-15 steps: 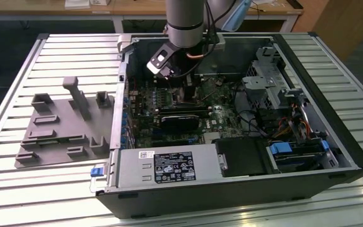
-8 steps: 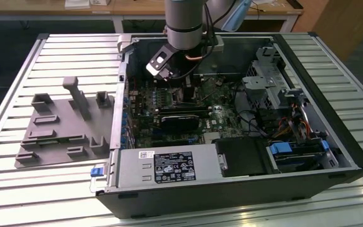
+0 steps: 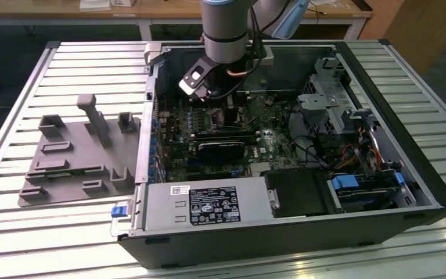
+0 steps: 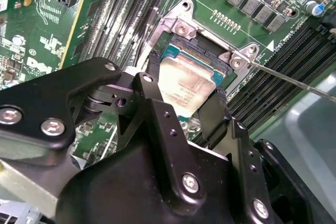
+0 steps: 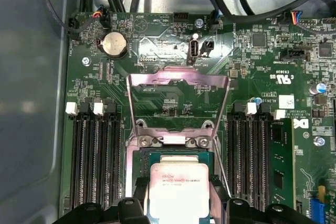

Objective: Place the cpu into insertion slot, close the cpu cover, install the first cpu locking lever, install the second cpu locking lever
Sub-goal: 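Place the cpu into insertion slot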

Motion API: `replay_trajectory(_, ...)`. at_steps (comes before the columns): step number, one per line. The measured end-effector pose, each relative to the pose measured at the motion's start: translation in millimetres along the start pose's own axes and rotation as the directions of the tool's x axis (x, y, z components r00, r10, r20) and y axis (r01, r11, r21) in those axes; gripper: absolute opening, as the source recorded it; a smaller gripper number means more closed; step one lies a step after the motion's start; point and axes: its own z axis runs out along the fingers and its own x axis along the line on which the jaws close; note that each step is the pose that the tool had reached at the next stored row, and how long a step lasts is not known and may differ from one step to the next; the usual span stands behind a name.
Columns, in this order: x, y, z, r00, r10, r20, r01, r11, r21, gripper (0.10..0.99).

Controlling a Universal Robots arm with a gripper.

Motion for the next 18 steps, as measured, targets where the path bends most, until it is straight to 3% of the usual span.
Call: replay_trajectory(18, 1.5, -1.3, 7.0, 1.0, 0.001, 0.0001, -0.001, 1.0, 0.0, 0.541)
